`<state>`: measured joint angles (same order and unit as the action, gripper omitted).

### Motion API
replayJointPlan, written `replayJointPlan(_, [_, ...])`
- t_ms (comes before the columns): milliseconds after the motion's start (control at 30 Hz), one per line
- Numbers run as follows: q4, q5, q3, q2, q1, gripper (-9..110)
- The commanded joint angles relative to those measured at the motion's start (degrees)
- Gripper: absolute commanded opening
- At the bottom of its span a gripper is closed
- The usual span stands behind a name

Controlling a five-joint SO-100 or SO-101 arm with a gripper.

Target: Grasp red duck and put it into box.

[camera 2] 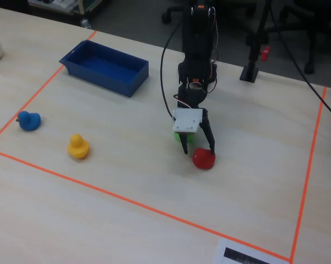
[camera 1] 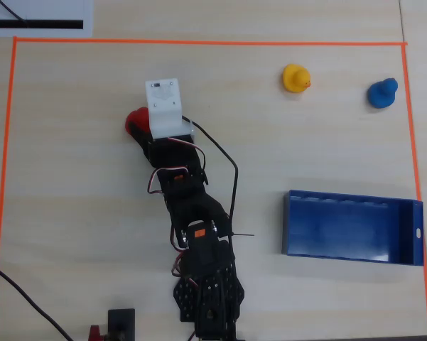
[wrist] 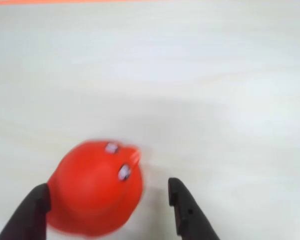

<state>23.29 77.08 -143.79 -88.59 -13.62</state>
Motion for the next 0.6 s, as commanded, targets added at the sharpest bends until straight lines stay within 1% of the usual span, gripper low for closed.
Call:
replayJointPlan(0, [-0.26,-0.26,0.26,-2.81,-1.32,30])
replayJointPlan(433, [0.79,0.26,6.77,1.85,0.62,30])
replayJointPlan(567, [0.35,1.41,8.44,3.6,0.53,24])
